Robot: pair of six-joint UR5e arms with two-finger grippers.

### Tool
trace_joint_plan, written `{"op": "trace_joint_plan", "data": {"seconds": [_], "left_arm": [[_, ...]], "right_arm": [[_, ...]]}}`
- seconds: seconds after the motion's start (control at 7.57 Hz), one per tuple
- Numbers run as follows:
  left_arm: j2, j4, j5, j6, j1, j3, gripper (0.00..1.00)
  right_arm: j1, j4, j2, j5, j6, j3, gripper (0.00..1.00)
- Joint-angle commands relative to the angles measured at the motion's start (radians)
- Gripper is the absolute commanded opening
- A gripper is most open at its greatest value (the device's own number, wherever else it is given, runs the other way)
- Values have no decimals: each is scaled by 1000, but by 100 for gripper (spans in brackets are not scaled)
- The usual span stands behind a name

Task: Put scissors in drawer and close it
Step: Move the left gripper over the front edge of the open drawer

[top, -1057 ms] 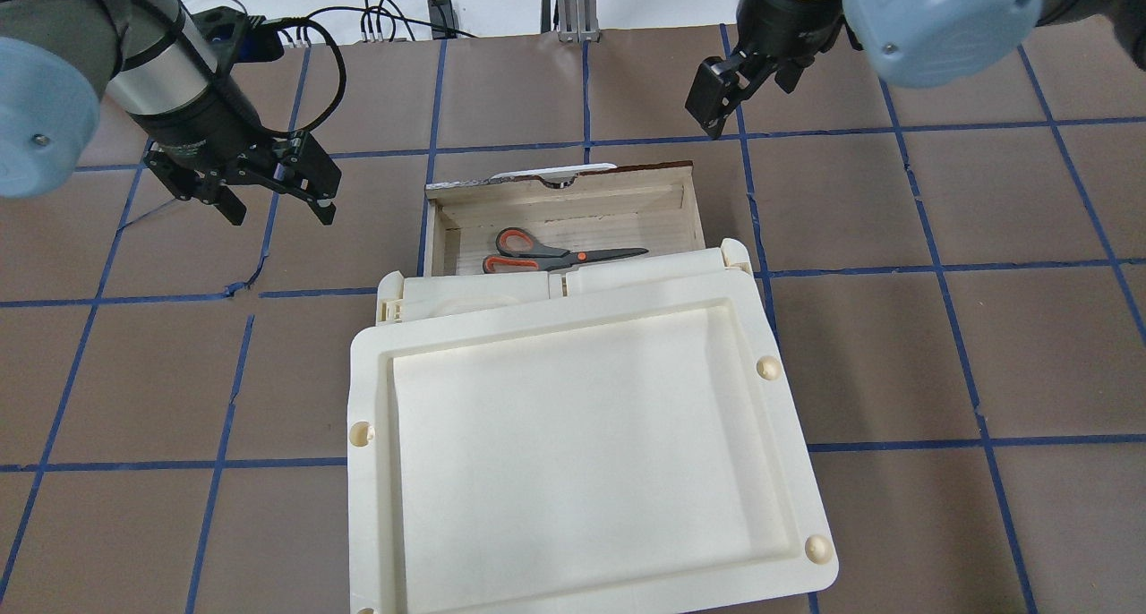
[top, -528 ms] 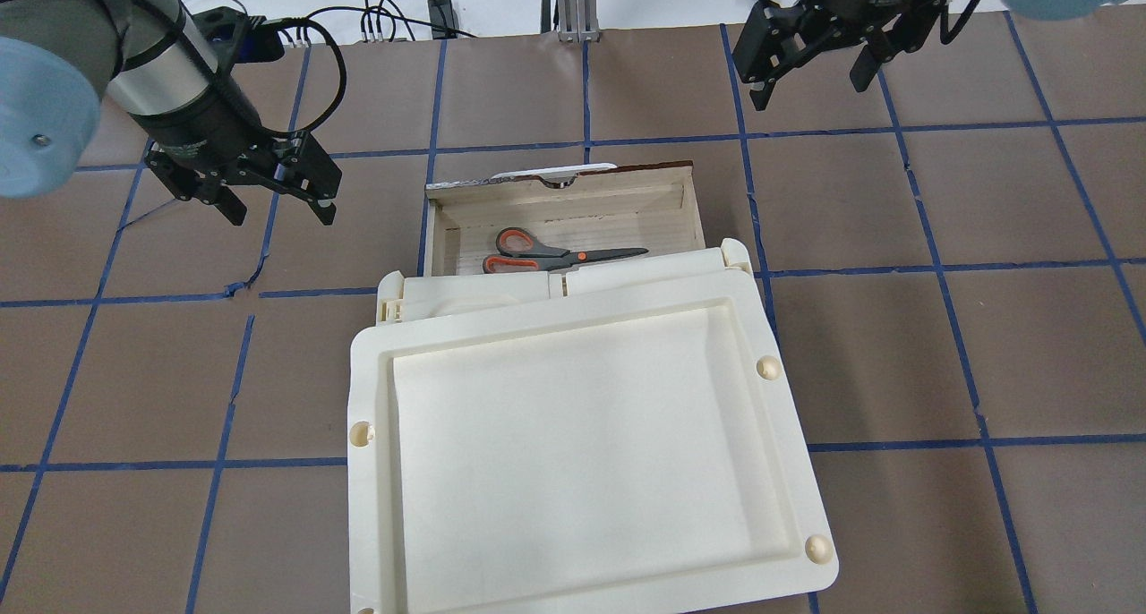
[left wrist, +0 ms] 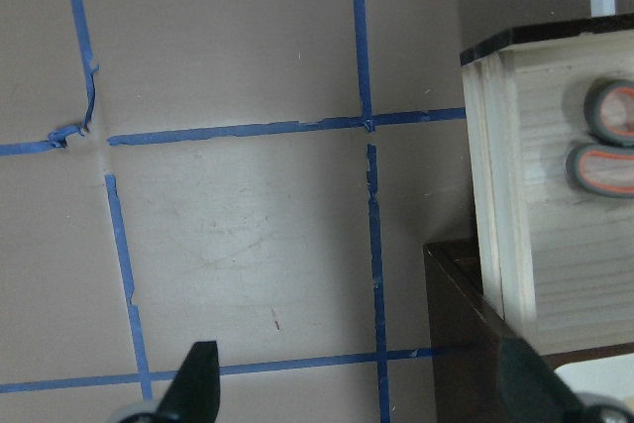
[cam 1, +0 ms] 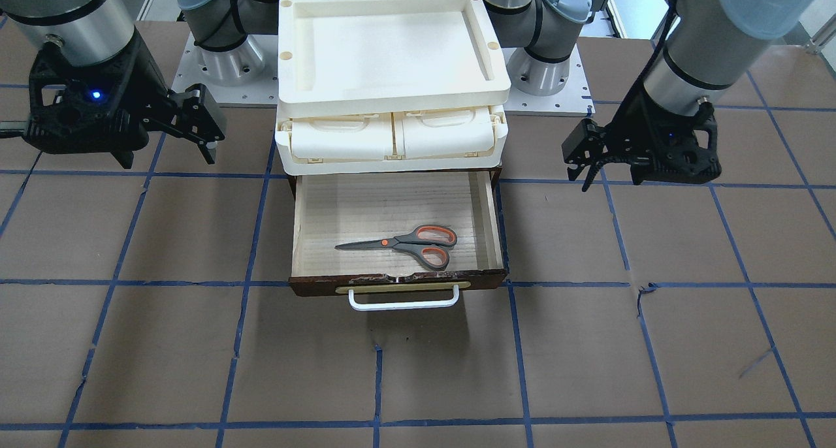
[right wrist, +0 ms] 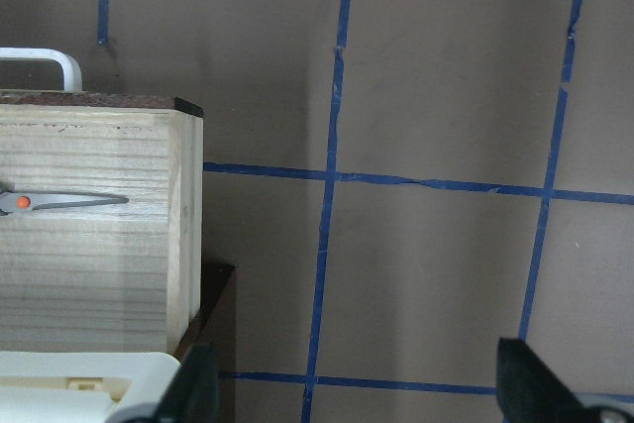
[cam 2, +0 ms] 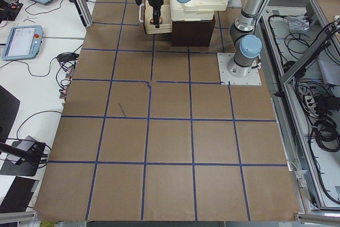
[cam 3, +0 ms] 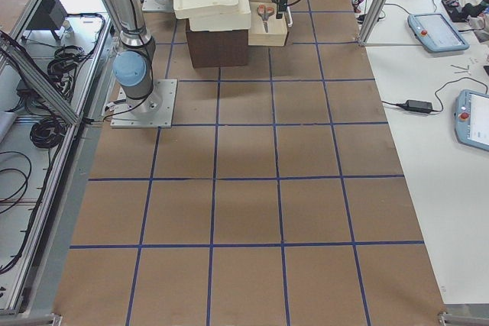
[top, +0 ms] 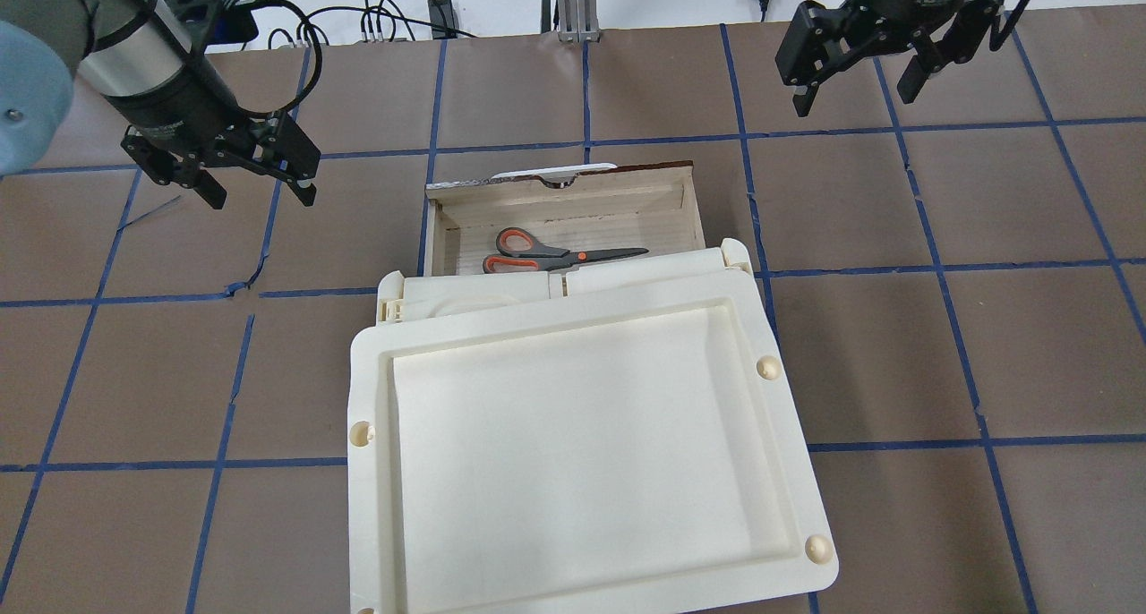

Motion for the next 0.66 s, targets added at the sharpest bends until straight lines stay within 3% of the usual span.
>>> {"op": "trace_joint_plan", "data": {"seconds": [0.0, 0.13, 0.4, 0.53], "left_arm": [[-108, -16, -4, 2, 14, 168, 100], [-153, -13, -15, 3, 11, 203, 100], [-236, 76, -146, -2, 7, 205, 100], [-269, 111, -147, -2, -7, 207, 100]], "right_arm": [[-1, 17, -10, -13, 57, 24, 100], [-3, 13, -10, 42, 105, 11, 100], [-4, 14, -5, 33, 105, -20, 100], [-4, 14, -14, 36, 101, -9, 100]]}}
